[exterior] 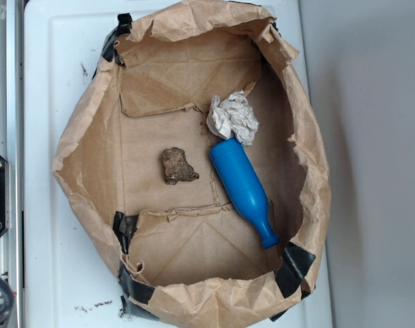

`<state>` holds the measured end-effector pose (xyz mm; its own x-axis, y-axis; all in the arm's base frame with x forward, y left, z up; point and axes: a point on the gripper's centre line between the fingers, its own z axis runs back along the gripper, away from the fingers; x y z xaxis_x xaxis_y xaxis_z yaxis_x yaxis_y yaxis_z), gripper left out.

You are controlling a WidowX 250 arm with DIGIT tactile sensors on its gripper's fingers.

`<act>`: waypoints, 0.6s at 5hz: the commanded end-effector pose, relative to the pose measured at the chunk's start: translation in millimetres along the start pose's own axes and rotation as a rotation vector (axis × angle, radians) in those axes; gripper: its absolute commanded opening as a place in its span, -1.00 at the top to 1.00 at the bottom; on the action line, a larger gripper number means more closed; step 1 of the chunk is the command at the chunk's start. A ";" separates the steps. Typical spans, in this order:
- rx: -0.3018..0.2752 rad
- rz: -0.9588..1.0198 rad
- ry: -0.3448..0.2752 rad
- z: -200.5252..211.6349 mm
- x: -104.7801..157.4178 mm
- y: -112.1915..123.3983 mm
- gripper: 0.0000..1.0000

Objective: Grab the blue bottle.

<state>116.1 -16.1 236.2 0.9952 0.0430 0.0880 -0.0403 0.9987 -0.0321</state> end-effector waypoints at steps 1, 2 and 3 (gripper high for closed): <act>0.000 0.000 0.000 0.0 0.0 0.0 -1.00; -0.030 -0.163 -0.048 -6.0 50.0 6.5 -1.00; -0.023 -0.417 -0.126 -29.1 97.9 -3.8 -1.00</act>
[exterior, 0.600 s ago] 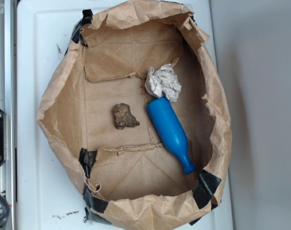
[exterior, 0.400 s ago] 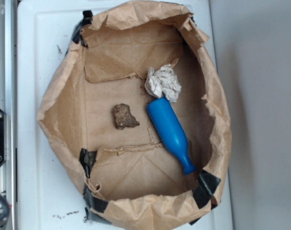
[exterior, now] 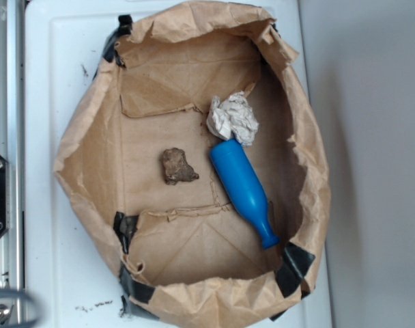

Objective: Grab the blue bottle.

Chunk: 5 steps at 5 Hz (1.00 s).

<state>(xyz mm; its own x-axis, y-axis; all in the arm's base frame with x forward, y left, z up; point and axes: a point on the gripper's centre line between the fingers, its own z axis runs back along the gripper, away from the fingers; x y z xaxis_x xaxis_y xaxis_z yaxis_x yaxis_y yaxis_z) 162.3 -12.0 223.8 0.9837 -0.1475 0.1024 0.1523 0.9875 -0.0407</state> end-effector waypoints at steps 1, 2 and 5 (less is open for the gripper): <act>-0.075 -0.438 -0.143 -45.8 89.1 11.7 -1.00; -0.056 -0.473 -0.164 -82.3 96.2 24.1 -1.00; -0.057 -0.483 -0.105 -141.0 90.6 44.3 -1.00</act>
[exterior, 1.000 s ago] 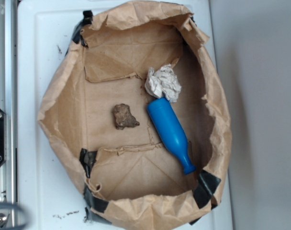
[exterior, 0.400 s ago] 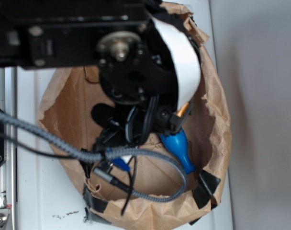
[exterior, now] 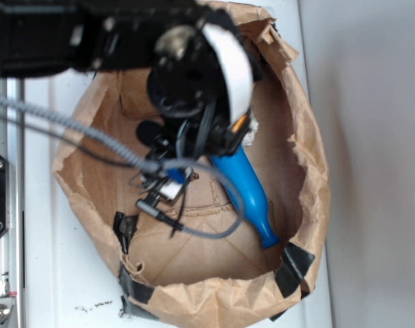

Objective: Grab the blue bottle.

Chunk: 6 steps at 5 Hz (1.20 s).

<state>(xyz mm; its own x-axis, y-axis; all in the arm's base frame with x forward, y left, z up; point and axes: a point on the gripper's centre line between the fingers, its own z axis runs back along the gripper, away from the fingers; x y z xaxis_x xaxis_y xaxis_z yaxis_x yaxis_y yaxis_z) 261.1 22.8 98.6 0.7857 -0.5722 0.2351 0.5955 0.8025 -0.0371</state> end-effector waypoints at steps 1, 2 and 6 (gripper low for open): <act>0.021 0.022 0.025 -24.9 19.2 -11.8 -1.00; 0.032 0.008 0.047 -44.6 20.7 -18.0 -1.00; 0.043 -0.028 0.105 -50.2 24.3 -10.2 -1.00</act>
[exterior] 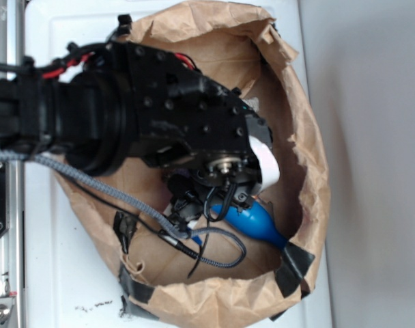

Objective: Grab the blue bottle.

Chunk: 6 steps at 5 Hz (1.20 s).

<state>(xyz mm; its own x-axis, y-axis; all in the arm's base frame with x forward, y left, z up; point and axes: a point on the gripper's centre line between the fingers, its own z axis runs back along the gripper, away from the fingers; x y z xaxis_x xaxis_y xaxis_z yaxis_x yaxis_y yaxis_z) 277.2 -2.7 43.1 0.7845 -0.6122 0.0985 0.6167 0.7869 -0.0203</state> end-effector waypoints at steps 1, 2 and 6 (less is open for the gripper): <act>0.031 0.003 -0.034 12.0 8.6 -0.9 -1.00; 0.035 -0.041 -0.130 34.3 19.9 21.1 -1.00; -0.087 -0.118 -0.192 24.0 49.3 34.2 -1.00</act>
<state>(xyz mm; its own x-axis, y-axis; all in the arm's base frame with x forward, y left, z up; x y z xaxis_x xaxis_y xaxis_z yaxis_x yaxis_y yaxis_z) 332.1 0.5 44.6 0.7007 -0.6724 0.2384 0.7101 0.6897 -0.1418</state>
